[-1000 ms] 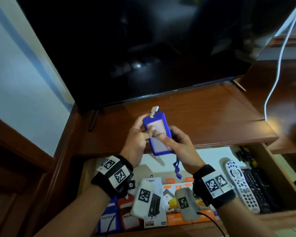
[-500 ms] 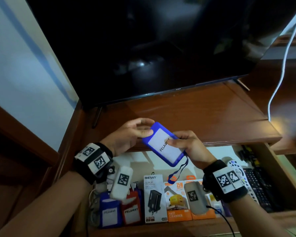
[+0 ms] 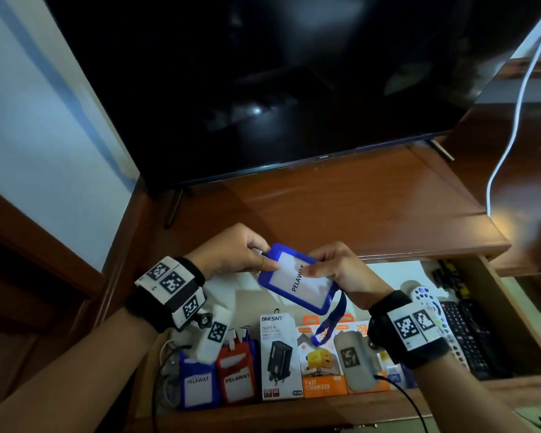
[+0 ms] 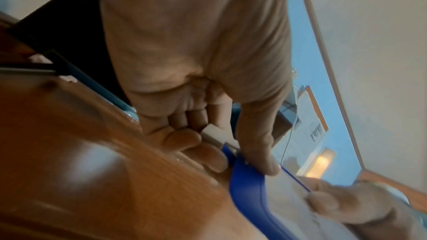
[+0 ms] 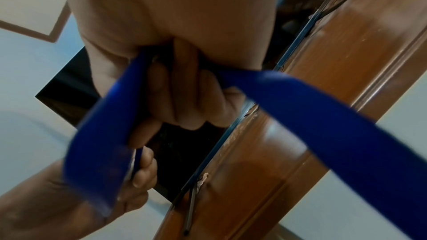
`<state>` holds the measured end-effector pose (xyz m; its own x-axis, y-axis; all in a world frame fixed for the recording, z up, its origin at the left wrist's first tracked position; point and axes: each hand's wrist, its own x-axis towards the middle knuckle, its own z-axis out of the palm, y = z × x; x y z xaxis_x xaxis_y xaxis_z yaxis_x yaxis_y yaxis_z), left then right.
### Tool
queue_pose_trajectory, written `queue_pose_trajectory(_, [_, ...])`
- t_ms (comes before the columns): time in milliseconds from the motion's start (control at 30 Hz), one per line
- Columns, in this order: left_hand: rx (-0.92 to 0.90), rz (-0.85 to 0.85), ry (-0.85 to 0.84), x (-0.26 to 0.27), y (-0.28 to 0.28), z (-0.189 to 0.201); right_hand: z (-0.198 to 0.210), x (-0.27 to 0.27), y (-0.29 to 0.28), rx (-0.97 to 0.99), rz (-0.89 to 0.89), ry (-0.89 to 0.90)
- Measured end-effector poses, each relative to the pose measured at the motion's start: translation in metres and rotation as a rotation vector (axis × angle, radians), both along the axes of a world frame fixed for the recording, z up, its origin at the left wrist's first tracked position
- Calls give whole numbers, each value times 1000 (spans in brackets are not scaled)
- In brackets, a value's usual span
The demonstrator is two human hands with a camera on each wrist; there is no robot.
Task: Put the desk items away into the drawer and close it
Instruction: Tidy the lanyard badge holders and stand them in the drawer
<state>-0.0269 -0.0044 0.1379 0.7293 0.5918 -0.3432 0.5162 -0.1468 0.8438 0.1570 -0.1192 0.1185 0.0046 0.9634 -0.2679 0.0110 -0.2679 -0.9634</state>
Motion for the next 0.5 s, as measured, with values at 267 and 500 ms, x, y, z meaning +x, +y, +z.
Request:
queue_pose_trajectory(267, [-162, -114, 22, -8, -2, -6, -10, 0, 3, 11, 20, 69])
queue_pose_trajectory(500, [-169, 156, -82, -11, 9, -14, -27, 0, 4, 23, -172, 259])
